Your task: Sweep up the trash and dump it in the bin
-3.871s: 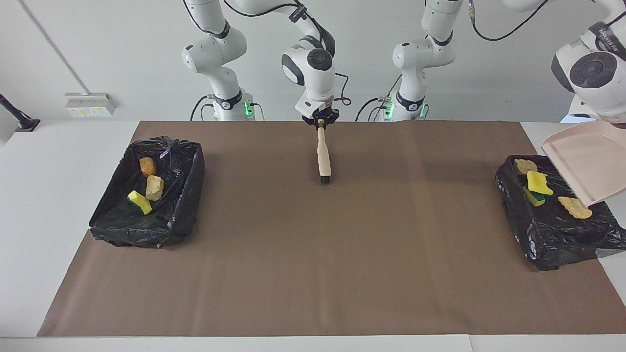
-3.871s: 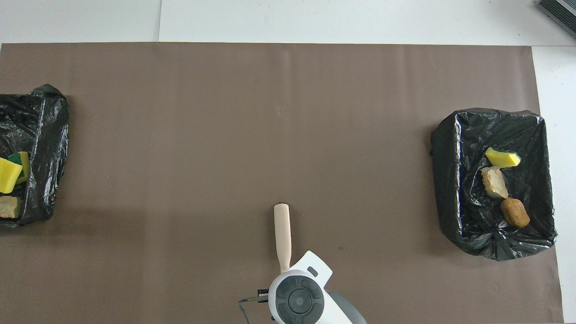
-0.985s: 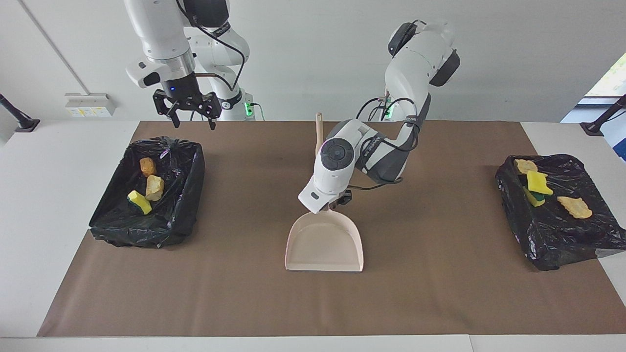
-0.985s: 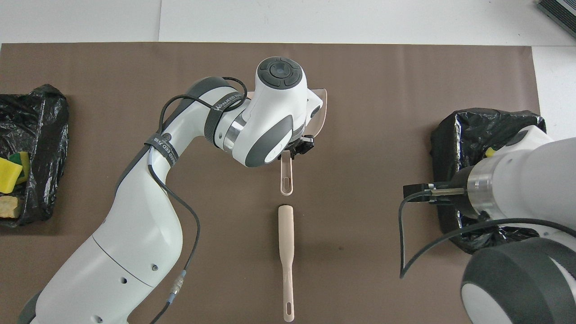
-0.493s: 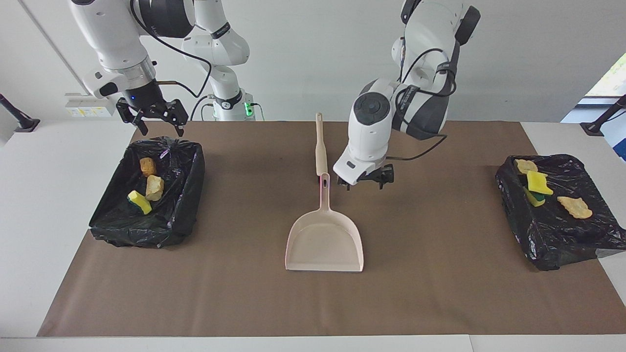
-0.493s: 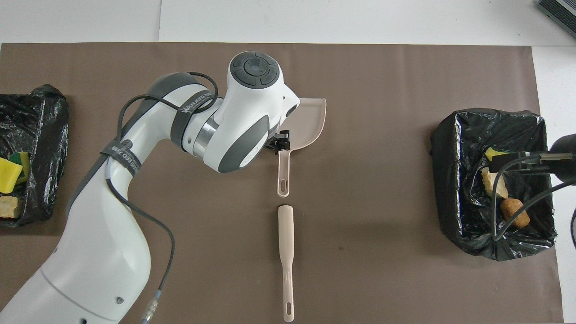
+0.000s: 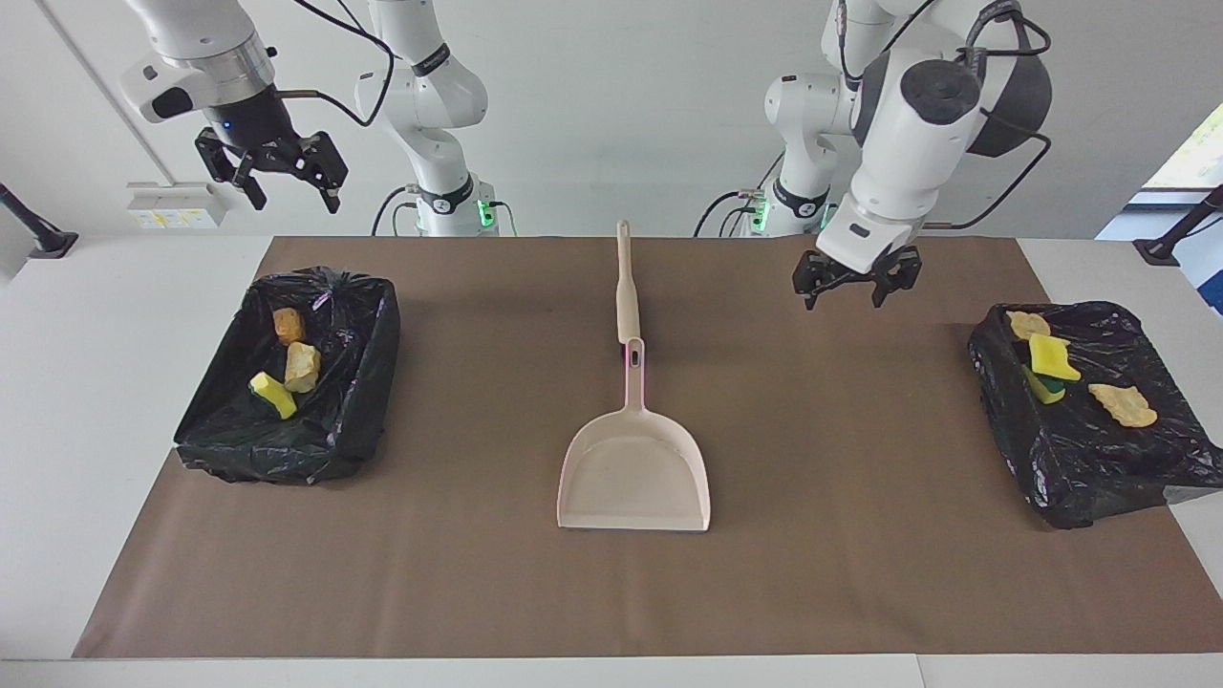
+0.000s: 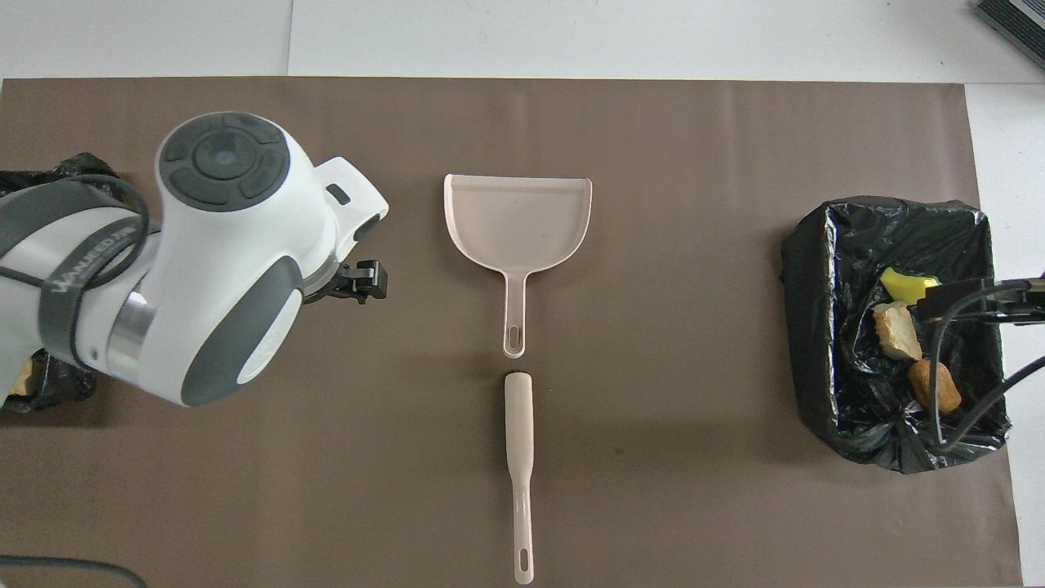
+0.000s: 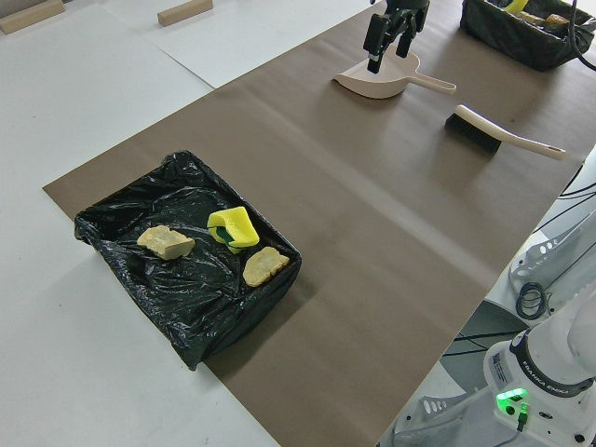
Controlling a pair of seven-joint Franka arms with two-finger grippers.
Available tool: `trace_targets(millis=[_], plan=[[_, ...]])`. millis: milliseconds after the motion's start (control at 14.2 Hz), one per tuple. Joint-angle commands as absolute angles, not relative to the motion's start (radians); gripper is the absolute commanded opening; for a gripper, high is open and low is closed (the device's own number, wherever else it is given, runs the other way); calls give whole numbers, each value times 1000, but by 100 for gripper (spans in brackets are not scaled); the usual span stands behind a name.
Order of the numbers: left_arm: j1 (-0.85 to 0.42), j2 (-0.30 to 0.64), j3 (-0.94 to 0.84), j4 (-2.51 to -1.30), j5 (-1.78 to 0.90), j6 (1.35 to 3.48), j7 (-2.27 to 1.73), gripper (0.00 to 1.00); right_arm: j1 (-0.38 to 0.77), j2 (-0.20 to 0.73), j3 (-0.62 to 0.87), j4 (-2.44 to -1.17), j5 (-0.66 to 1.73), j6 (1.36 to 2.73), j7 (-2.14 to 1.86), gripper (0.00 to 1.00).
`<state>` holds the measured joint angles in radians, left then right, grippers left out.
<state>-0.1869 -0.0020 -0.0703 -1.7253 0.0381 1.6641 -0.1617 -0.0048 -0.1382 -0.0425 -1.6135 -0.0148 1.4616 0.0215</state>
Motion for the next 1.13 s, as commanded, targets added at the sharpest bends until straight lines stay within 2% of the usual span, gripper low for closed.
trace_targets(millis=[0, 141, 211, 563, 774, 1056], plan=[[-184, -98, 9, -1753, -1, 1617, -51, 100, -14, -118, -40, -1603, 1, 1439, -11, 100], [-175, -115, 67, -1671, -32, 1542, 19, 100, -8, -123, -37, -1605, 3, 1424, -12, 100], [-169, -104, 80, -1590, -34, 1481, 73, 100, -11, -124, -38, -1606, 2, 1430, -20, 100], [-62, 58, 37, -1284, -44, 1248, 87, 100, -12, -118, -38, -1600, -12, 1454, -20, 100], [-43, 52, 8, -1266, -32, 1235, 94, 100, -15, -118, -43, -1600, -14, 1457, -8, 100], [-41, -6, 8, -1344, -32, 1246, 92, 100, -14, -120, -41, -1601, -11, 1457, -8, 100]])
